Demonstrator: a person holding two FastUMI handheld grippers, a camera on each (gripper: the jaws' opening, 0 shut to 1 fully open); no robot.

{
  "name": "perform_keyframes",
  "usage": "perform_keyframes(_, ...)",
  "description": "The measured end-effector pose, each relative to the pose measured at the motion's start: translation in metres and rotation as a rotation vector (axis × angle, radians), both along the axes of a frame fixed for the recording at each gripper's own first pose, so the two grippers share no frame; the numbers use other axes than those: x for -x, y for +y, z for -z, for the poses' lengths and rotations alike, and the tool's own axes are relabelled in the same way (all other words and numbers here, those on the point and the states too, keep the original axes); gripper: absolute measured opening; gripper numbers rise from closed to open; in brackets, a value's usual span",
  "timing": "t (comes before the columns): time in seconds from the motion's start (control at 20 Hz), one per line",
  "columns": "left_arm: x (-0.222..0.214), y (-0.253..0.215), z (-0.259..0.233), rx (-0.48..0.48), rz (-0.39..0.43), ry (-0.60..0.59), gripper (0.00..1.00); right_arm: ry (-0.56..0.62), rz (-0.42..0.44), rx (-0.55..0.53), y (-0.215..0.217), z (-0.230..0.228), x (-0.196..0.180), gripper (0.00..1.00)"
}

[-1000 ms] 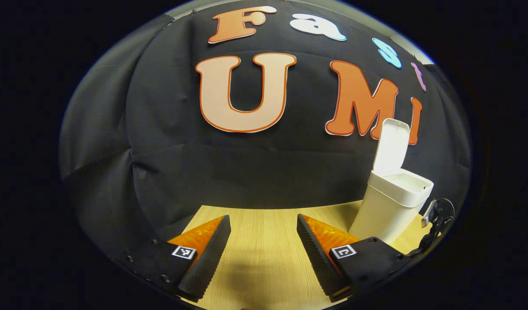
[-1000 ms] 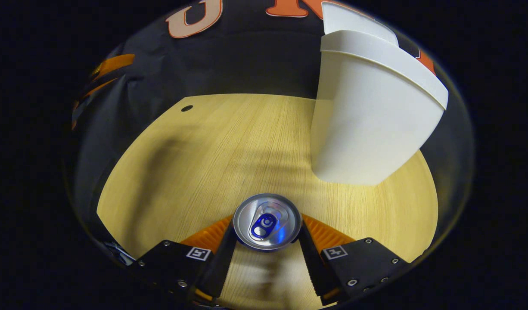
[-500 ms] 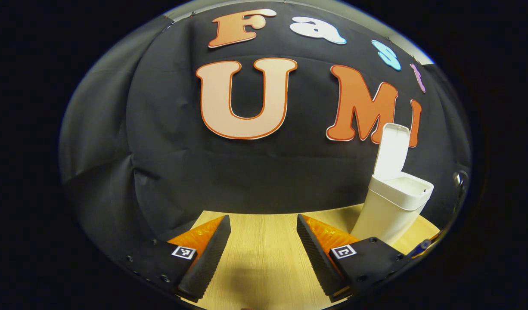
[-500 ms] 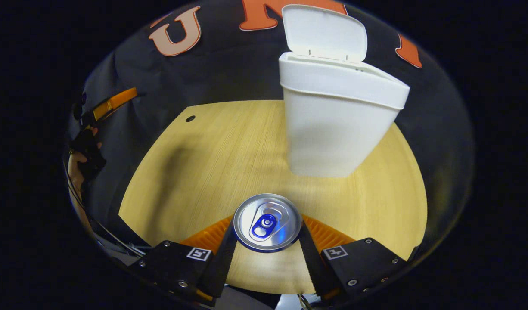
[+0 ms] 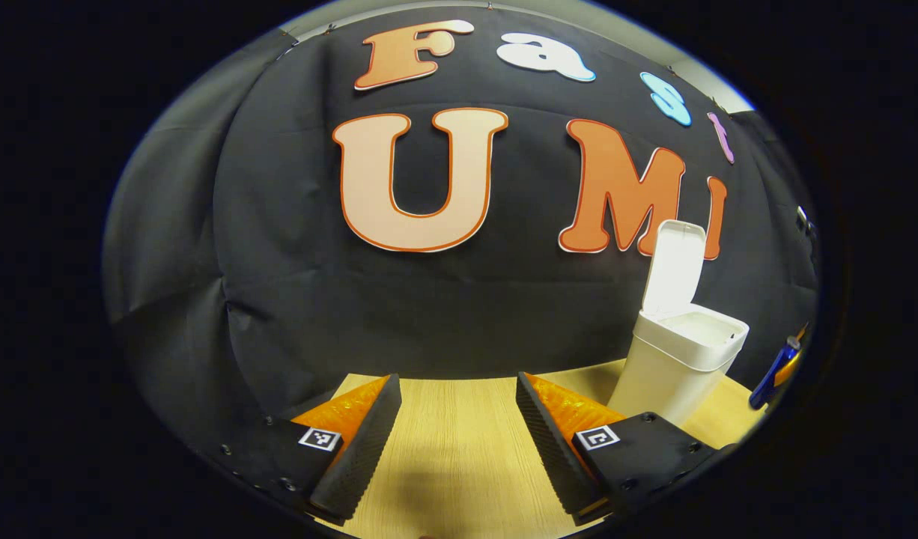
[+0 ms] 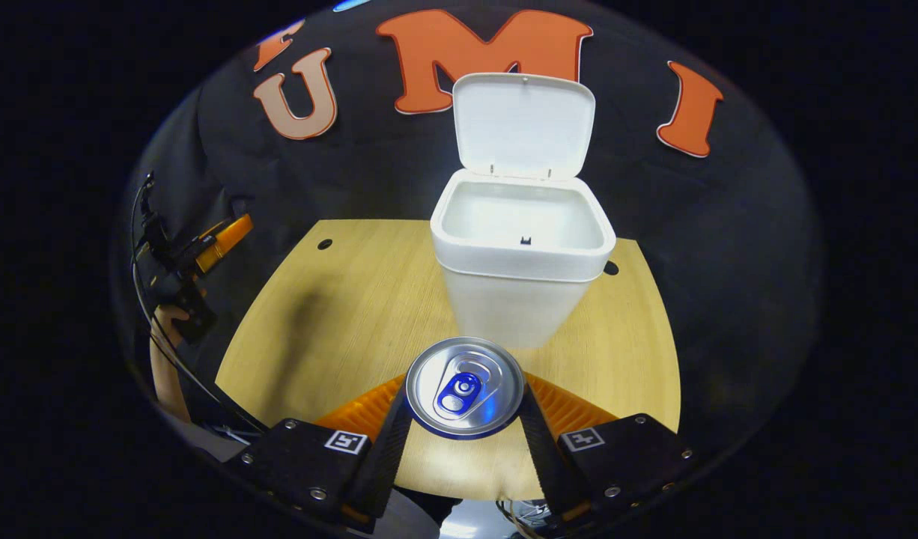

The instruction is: Press the lid of the desktop garbage bin to open it, pick up the crumpled paper on the desktop and throw it into the bin, then pick up the pop can on the desktop and drop it into the bin, and finally close the garbage bin lid.

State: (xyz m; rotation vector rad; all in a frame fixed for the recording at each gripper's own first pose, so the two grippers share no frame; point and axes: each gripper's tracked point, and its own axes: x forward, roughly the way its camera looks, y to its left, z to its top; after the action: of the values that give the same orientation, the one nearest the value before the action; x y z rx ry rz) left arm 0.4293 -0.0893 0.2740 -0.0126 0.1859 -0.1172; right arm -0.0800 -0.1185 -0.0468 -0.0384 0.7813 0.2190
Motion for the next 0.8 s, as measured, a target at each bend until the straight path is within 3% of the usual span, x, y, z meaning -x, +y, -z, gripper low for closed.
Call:
perform_keyframes(0.5, -0.001, 0.01, 0.001, -0.008, -0.012, 0.004, 0.98, -0.18, 0.071, 0.103, -0.054, -0.095, -0.093, 0.79)
perform_keyframes(0.8, -0.005, 0.016, 0.003, -0.024, -0.026, 0.004, 0.99, -0.158, 0.136, 0.117, -0.077, -0.085, -0.16, 0.79)
